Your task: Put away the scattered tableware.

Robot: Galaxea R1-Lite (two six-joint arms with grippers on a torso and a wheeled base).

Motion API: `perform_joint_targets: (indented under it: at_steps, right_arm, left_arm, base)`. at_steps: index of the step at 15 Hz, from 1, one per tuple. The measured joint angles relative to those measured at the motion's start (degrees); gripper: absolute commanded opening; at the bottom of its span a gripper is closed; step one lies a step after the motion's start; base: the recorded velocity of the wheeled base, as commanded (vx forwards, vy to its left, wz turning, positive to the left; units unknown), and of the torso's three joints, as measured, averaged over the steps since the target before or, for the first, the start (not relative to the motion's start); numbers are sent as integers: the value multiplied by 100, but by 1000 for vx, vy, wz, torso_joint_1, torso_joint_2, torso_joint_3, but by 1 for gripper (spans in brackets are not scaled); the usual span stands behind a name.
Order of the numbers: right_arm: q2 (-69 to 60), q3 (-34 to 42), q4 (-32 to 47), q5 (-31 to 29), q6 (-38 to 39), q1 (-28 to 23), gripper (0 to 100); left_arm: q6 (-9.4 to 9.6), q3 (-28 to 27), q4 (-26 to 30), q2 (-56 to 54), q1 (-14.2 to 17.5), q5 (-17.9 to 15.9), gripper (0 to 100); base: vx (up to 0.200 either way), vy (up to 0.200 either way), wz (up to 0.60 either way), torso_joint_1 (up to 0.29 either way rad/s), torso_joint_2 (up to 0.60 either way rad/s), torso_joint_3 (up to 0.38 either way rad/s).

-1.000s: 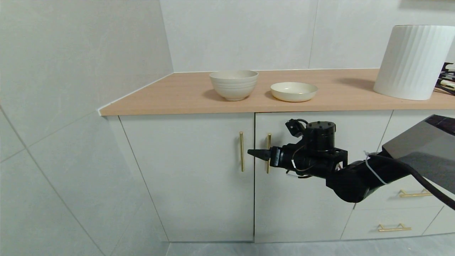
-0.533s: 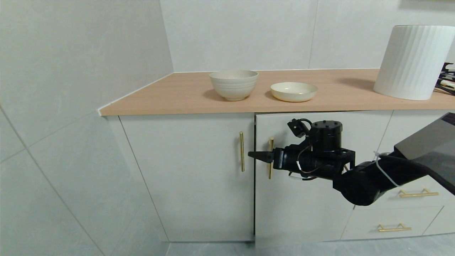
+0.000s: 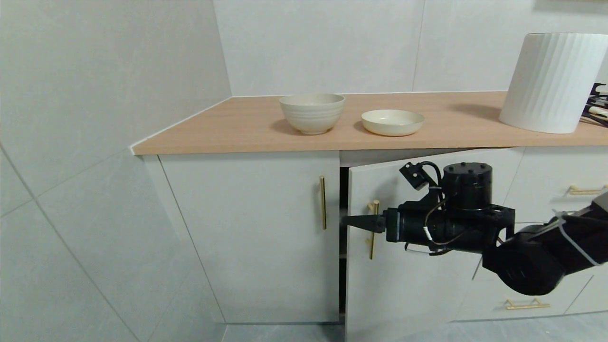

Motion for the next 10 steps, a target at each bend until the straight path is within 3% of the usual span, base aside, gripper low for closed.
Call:
perform_joint_targets:
  at_steps: [3,10]
  right_arm:
    - [-610,695,10,351,-44,6,100]
    - [-1492,1679,-124,430,-63,15,100]
  left_arm:
    - [0,0,-2,0,0,0,100]
    - [-37,0,-5,0,0,4,100]
  base:
    - [0,0,0,0,0,0]
    - [0,0,0,0,0,0]
